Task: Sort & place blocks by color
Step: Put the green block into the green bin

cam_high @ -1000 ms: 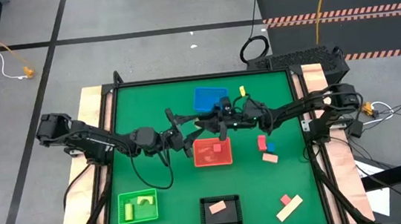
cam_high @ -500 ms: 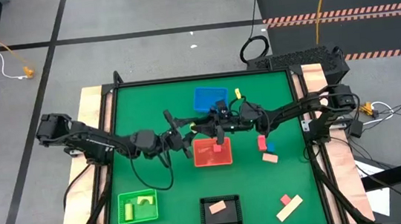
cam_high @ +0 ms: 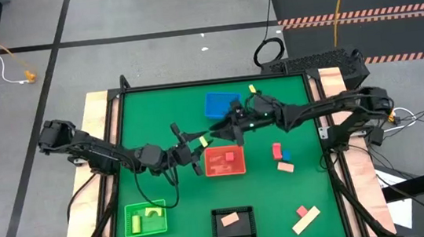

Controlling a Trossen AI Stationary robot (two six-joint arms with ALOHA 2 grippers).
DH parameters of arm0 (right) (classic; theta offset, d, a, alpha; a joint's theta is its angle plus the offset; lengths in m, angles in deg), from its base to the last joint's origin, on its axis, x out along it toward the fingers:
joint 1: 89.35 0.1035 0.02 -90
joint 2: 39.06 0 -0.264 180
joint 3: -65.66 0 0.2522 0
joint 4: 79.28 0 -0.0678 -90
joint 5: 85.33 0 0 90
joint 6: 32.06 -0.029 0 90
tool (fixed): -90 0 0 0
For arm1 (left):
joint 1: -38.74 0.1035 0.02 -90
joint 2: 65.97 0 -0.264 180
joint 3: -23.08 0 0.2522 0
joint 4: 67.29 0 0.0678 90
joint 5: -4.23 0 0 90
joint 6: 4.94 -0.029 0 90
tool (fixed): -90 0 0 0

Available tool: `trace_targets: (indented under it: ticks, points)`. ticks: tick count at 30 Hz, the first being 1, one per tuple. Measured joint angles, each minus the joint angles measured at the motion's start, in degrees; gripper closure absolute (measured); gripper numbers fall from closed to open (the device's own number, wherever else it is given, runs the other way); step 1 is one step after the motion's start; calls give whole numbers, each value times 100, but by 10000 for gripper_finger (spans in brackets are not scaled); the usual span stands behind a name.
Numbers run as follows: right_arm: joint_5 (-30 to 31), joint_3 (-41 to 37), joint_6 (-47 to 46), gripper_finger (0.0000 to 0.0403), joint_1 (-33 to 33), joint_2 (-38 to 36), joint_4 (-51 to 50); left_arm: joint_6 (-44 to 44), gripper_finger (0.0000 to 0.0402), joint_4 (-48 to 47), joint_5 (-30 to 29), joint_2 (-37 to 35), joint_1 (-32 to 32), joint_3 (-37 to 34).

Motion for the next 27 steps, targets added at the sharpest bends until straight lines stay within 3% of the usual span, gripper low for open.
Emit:
trace_targets:
  ticks: [5,13,15,21,27]
  points:
    - [-6,-3,276,179,-33,-639,-1711,746,267,-473,-198,-24,-238,0]
    - [1,-3,223,170,54,-1364,-3969,3791,267,-3333,31,-853,-953,40]
    - [4,-3,205,174,54,-1393,-4237,4899,267,-4253,498,-1238,-1039,39]
    - [12,-28,68,179,52,-1405,-4632,8293,267,-6262,2797,-2034,-1226,42]
    - [17,-264,79,179,52,-1404,-4670,10731,267,-7071,3726,-2080,-2151,37]
